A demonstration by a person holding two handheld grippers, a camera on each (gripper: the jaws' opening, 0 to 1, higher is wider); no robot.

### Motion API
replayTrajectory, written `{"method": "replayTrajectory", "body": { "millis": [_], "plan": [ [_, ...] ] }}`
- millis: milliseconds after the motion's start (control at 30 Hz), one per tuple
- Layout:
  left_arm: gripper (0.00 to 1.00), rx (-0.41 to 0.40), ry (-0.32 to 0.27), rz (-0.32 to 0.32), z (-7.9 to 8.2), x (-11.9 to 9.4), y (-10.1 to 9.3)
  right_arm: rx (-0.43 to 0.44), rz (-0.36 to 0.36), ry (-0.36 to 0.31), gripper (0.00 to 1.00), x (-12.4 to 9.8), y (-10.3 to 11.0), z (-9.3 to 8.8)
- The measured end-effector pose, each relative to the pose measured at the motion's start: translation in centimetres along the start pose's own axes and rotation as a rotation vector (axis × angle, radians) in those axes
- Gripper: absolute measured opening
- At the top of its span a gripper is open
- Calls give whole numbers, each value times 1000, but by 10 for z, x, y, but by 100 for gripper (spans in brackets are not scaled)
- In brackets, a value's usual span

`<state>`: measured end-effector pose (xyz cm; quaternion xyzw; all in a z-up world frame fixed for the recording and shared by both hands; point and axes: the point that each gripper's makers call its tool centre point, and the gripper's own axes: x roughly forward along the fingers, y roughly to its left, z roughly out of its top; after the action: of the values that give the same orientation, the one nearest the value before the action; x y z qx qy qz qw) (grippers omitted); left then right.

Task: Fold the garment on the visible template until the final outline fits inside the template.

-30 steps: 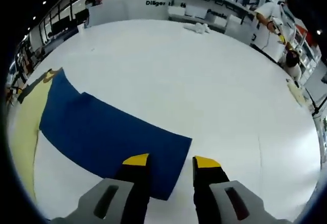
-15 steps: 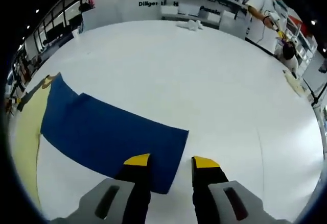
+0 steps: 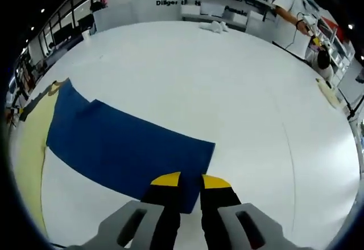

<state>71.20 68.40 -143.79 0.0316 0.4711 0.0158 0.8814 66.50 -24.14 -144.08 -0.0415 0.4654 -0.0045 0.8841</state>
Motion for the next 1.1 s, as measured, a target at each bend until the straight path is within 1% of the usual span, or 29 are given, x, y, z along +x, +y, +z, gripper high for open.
{"method": "replayTrajectory", "body": {
  "millis": [33,167,233,300,400,500,700,767,900,1100],
  "plan": [
    [5,4,3,2,-1,0,0,-9,-1,1,2,-1,0,-1],
    [5,-25,21,11,-5,-3,1,-6,-6,1,0,-4,1,-5],
    [5,-7,23,17,-7,-3,4,1,-11,1,0,-5,1,-7],
    [5,8,21,15,-8,-5,2,0,-13,1,0,-5,0,-8],
    [5,20,23,13,-8,-7,0,-16,-16,15,0,-6,0,-9],
    [5,27,29,14,-8,-6,3,-14,-20,27,0,-7,-1,-10],
    [4,7,59,27,-13,-11,3,6,-40,51,0,-8,-5,-14],
    [4,-4,68,31,-14,-10,6,12,-46,58,0,-9,-5,-15],
    [4,0,72,34,-15,-12,4,2,-50,71,0,-10,-5,-17],
    [4,1,74,34,-17,-15,2,17,-63,90,0,-13,-8,-21]
  ]
}}
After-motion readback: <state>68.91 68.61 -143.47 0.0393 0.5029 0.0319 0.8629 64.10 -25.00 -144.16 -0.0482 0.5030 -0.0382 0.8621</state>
